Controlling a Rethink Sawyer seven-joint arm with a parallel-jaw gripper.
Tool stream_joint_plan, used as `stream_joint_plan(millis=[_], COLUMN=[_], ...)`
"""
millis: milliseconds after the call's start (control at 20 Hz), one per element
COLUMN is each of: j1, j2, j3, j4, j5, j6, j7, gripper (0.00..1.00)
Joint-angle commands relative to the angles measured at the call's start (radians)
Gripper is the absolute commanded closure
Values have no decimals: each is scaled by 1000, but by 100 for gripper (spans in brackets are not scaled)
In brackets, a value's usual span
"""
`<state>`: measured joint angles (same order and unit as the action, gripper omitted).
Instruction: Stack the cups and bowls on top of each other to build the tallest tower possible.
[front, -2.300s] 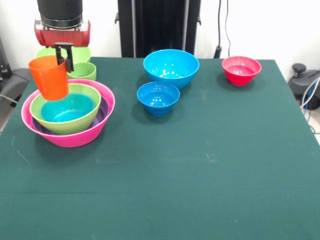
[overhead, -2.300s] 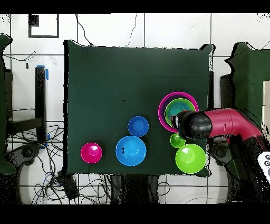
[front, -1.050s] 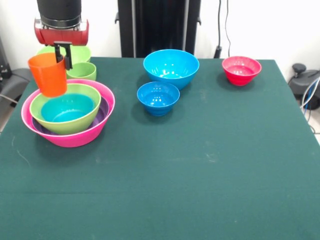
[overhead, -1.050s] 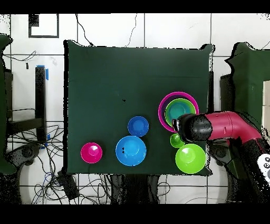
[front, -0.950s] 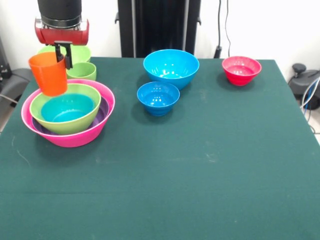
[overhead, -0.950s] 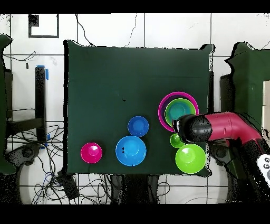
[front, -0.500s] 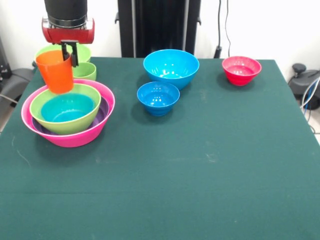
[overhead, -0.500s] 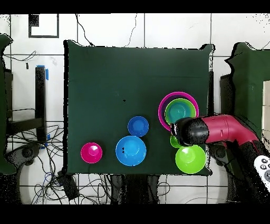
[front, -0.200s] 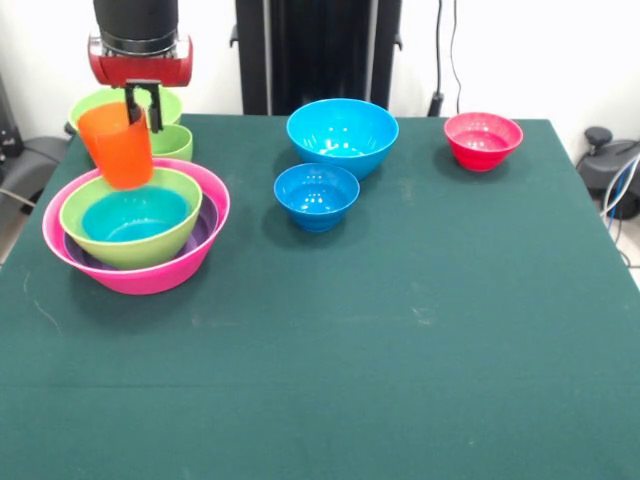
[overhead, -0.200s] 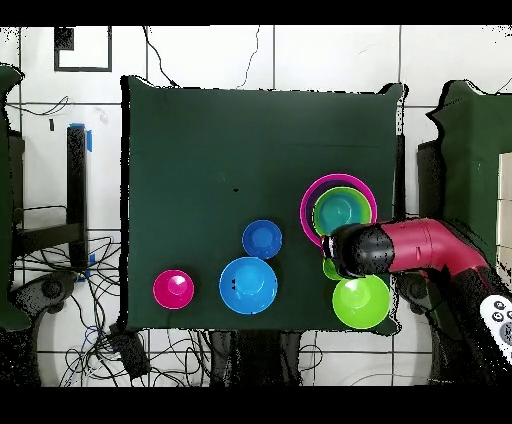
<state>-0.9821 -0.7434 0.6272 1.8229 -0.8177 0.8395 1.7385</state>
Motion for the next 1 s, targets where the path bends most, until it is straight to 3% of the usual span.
stream_joint_plan(millis=[50, 250, 1000], j1=[36, 21, 35], j2=[29, 30, 35], j3=[-44, -42, -78], j4=[43, 54, 31], j5=[-49, -87, -87], j6=[-22, -138, -161], j7=[-73, -29, -56], gripper=[0, 0, 0])
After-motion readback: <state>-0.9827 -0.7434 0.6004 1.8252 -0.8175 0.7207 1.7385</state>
